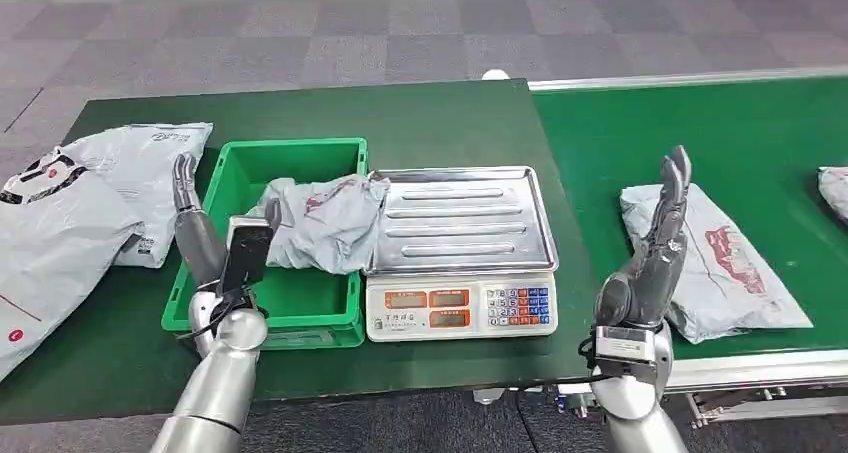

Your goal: Moved the parcel from conveyor to table for the left to box.

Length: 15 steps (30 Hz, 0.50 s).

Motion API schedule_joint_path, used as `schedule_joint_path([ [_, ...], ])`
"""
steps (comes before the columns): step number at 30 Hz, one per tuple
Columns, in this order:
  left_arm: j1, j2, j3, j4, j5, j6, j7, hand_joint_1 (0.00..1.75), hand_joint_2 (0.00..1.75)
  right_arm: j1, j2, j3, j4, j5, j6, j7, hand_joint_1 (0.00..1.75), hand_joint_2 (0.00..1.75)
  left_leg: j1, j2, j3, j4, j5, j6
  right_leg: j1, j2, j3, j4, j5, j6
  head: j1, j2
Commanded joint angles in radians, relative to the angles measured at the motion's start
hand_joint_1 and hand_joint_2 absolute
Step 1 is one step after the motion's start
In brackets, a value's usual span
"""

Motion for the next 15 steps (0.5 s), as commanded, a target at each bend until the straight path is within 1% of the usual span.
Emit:
schedule_joint_path([
  [1, 0.059, -0.041, 0.097, -0.135, -0.008, -0.003, -0.057, 0.00, 0.00, -0.035, -0.006, -0.185, 0.161, -0.035, -0.051, 0.041, 0.00, 0.00, 0.001, 0.001, 0.003, -0.001, -0.001, 0.000, 0.001, 0.002, 0.004, -0.003, 0.001, -0.001, 0.000, 0.000],
  [3, 0.074, -0.028, 0.061, -0.150, 0.048, -0.003, -0.059, 0.00, 0.00, -0.042, -0.009, -0.251, 0.209, -0.060, -0.043, 0.037, 0.00, 0.00, 0.001, 0.000, 0.002, -0.001, 0.000, 0.000, 0.001, 0.000, 0.003, -0.003, 0.000, 0.000, 0.000, 0.000],
  [4, 0.084, -0.028, 0.067, -0.163, 0.056, -0.003, -0.081, 0.00, 0.00, -0.055, -0.010, -0.289, 0.244, -0.057, -0.043, 0.029, 0.00, 0.00, 0.001, 0.000, 0.004, -0.003, 0.000, 0.000, 0.001, 0.001, 0.005, -0.005, 0.001, 0.000, 0.000, 0.000],
  [5, 0.092, -0.023, 0.046, -0.169, 0.110, -0.003, -0.097, 0.00, 0.00, -0.067, -0.008, -0.319, 0.279, -0.002, -0.083, 0.033, 0.00, 0.00, 0.001, 0.000, 0.003, -0.002, 0.000, 0.000, 0.001, 0.000, 0.003, -0.003, 0.001, 0.000, 0.000, 0.000],
  [9, 0.110, -0.007, 0.006, -0.196, 0.203, -0.003, -0.108, 0.00, 0.00, -0.104, -0.008, -0.405, 0.370, 0.039, -0.086, 0.045, 0.00, 0.00, 0.000, 0.000, 0.002, -0.001, 0.000, 0.000, 0.000, 0.001, 0.003, -0.002, 0.000, 0.000, 0.000, 0.000],
  [10, 0.108, 0.003, -0.021, -0.199, 0.260, -0.005, -0.108, 0.00, 0.00, -0.115, -0.009, -0.420, 0.392, 0.053, -0.087, 0.047, 0.00, 0.00, 0.001, 0.000, 0.003, -0.002, 0.000, 0.000, 0.001, 0.001, 0.004, -0.004, 0.001, 0.000, 0.000, 0.000],
  [11, 0.106, 0.016, -0.051, -0.207, 0.330, -0.036, -0.116, 0.00, 0.00, -0.133, -0.010, -0.443, 0.425, 0.095, -0.087, 0.061, 0.00, 0.00, 0.000, 0.000, 0.002, -0.001, 0.000, 0.000, 0.001, 0.000, 0.002, -0.002, 0.000, 0.000, 0.000, 0.000],
  [12, 0.106, 0.024, -0.079, -0.217, 0.387, -0.081, -0.119, 0.00, 0.00, -0.162, -0.006, -0.496, 0.471, 0.174, -0.087, 0.069, 0.00, 0.00, 0.001, 0.000, 0.003, -0.002, 0.000, 0.000, 0.001, 0.000, 0.004, -0.003, 0.001, -0.001, 0.000, 0.000],
  [13, 0.108, 0.035, -0.118, -0.228, 0.446, -0.180, -0.122, 0.00, 0.00, -0.211, 0.022, -0.595, 0.536, 0.310, -0.087, 0.076, 0.00, 0.00, 0.000, -0.001, 0.001, -0.001, 0.000, 0.000, 0.000, 0.000, 0.002, -0.002, 0.000, 0.000, 0.000, 0.000],
  [14, 0.109, 0.039, -0.146, -0.230, 0.457, -0.214, -0.117, 0.00, 0.00, -0.254, 0.003, -0.616, 0.618, 0.293, -0.087, 0.061, 0.00, 0.00, 0.001, -0.001, 0.002, -0.002, 0.000, 0.000, 0.001, 0.000, 0.004, -0.003, 0.001, 0.000, 0.000, 0.000],
  [15, 0.109, 0.038, -0.155, -0.231, 0.461, -0.215, -0.114, 0.00, 0.00, -0.277, -0.002, -0.633, 0.661, 0.284, -0.087, 0.030, 0.00, 0.00, 0.001, 0.000, 0.002, -0.001, 0.000, 0.000, 0.001, 0.001, 0.003, -0.003, 0.001, 0.000, 0.000, 0.000],
])
